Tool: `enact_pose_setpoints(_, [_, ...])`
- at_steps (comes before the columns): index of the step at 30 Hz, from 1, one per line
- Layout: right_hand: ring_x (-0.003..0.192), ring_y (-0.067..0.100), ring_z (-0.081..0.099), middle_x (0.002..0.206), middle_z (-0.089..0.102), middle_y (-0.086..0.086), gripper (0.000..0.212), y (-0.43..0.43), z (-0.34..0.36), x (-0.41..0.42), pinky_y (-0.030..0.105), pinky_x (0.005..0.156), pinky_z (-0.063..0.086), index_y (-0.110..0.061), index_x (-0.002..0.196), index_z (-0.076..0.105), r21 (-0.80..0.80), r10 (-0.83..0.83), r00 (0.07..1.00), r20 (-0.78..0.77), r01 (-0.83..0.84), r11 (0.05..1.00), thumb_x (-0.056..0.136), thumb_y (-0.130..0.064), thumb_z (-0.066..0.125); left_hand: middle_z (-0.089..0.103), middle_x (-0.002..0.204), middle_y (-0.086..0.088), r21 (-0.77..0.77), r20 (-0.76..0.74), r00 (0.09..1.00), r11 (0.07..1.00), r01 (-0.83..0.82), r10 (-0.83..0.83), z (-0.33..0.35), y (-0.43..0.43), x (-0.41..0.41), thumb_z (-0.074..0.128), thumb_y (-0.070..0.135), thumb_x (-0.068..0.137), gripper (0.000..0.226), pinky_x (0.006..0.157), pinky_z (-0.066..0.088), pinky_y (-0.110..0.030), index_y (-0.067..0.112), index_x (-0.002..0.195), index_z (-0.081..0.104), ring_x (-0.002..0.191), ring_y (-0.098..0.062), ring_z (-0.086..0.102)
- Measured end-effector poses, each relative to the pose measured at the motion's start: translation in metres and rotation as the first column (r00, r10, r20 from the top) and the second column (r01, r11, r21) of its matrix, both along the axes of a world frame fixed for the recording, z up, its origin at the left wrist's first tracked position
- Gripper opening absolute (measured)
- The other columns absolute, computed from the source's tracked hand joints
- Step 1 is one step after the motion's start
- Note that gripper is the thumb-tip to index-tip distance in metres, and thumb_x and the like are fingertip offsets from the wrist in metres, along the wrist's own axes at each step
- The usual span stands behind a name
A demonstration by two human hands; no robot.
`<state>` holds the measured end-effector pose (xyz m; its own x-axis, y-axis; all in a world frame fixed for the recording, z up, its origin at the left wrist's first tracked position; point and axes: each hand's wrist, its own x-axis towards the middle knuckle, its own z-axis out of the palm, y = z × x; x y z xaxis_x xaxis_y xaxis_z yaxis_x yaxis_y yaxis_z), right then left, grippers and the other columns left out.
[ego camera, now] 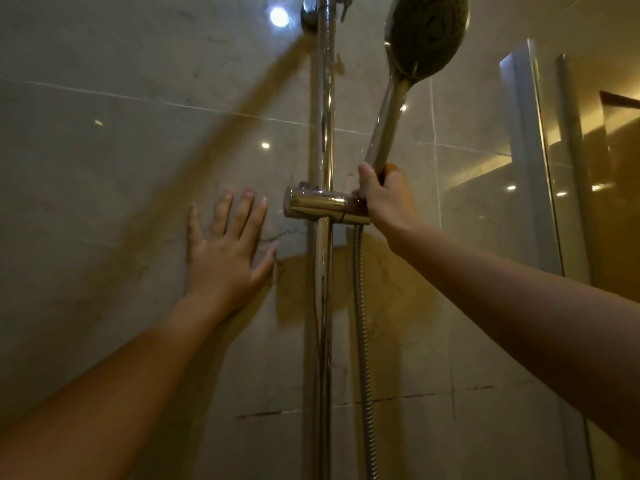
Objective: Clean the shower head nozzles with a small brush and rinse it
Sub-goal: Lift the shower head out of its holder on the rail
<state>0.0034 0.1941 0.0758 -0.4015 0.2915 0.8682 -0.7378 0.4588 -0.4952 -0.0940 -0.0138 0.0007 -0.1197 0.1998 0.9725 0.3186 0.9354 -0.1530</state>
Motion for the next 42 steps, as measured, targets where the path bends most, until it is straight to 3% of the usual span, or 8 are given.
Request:
enact_pose_setpoints(9, [0.077,0.015,0.061,0.090,0.055,0.004,0.028,0.029,0.032,0.027,0.025,0.064,0.055,-0.013,0.117,0.044,-0.159,-0.140,0.990,-0.010,0.137,0.978,0.099,-0.035,0.044,0.002,0.159,0.002,-0.002,-0.015,1.000,1.000,0.008,-0.008,-0.001,-0.001,-0.002,0.020,0.056,0.090,0.068,0.114,-0.001,-0.058,0.028,0.149,-0.001,0.146,-0.019,-0.003])
enact_pose_setpoints(17, [0.082,0.019,0.062,0.094,0.056,0.008,0.027,0.049,-0.036,0.064,0.036,0.075,0.056,-0.012,0.116,0.042,-0.132,-0.169,0.974,0.148,0.189,0.973,0.100,-0.033,0.042,-0.003,0.159,0.001,-0.023,0.027,0.999,0.999,-0.025,0.026,0.000,0.001,-0.001,0.014,0.055,0.092,0.066,0.113,-0.003,-0.059,0.026,0.149,-0.004,0.146,-0.021,-0.006])
enact_pose_setpoints(28, [0.085,0.021,0.068,0.101,0.061,0.011,0.030,0.036,-0.112,0.111,0.035,0.070,0.058,-0.011,0.119,0.046,-0.313,-0.036,0.937,0.347,0.152,0.938,0.099,-0.033,0.043,-0.012,0.159,0.000,-0.113,0.427,0.904,0.990,0.081,-0.025,0.025,-0.011,0.044,0.032,0.051,0.094,0.072,0.114,-0.005,-0.056,0.021,0.149,-0.002,0.145,-0.025,-0.014])
enact_pose_setpoints(32, [0.083,0.020,0.069,0.094,0.062,0.007,0.030,0.020,-0.136,0.139,0.031,0.064,0.058,-0.009,0.119,0.048,-0.368,0.035,0.925,0.379,0.116,0.922,0.099,-0.032,0.044,0.031,0.151,-0.013,0.263,0.524,0.745,0.911,0.319,-0.412,0.020,-0.003,0.082,0.028,0.050,0.096,0.061,0.115,0.014,-0.052,0.020,0.147,0.017,0.139,-0.030,0.027])
enact_pose_setpoints(34, [0.079,0.018,0.070,0.090,0.063,0.006,0.029,0.012,-0.147,0.155,0.026,0.059,0.057,-0.010,0.115,0.050,-0.375,0.050,0.920,0.388,0.108,0.921,0.099,-0.033,0.044,0.059,0.120,-0.012,0.475,0.304,0.658,0.708,0.522,-0.689,-0.006,0.006,0.115,0.031,0.043,0.096,0.048,0.094,0.041,-0.039,0.020,0.137,0.034,0.107,-0.027,0.055])
enact_pose_setpoints(36, [0.078,0.016,0.072,0.090,0.065,0.005,0.029,0.005,-0.160,0.171,0.026,0.063,0.057,-0.011,0.113,0.051,-0.348,0.036,0.911,0.411,0.120,0.930,0.098,-0.035,0.045,0.059,0.092,0.000,0.475,0.143,0.554,0.548,0.689,-0.820,-0.044,0.017,0.153,0.035,0.033,0.095,0.033,0.067,0.040,-0.024,0.015,0.120,0.048,0.078,-0.013,0.053])
enact_pose_setpoints(39, [0.085,0.015,0.071,0.095,0.069,0.004,0.030,-0.004,-0.180,0.193,0.035,0.080,0.052,-0.014,0.112,0.052,-0.273,-0.028,0.885,0.465,0.174,0.946,0.097,-0.039,0.046,0.055,0.087,0.003,0.491,0.280,0.233,0.348,0.799,-0.931,-0.107,0.044,0.207,0.041,0.029,0.095,0.013,0.066,0.042,-0.021,0.022,0.100,0.051,0.076,-0.011,0.054])
enact_pose_setpoints(42, [0.096,0.016,0.066,0.103,0.069,0.005,0.032,-0.015,-0.200,0.216,0.036,0.086,0.048,-0.015,0.114,0.054,-0.176,-0.092,0.839,0.536,0.218,0.960,0.097,-0.041,0.047,0.056,0.097,0.006,0.598,0.485,-0.123,0.226,0.769,-0.866,-0.157,0.072,0.253,0.045,0.031,0.095,0.018,0.076,0.046,-0.022,0.023,0.111,0.049,0.088,-0.008,0.056])
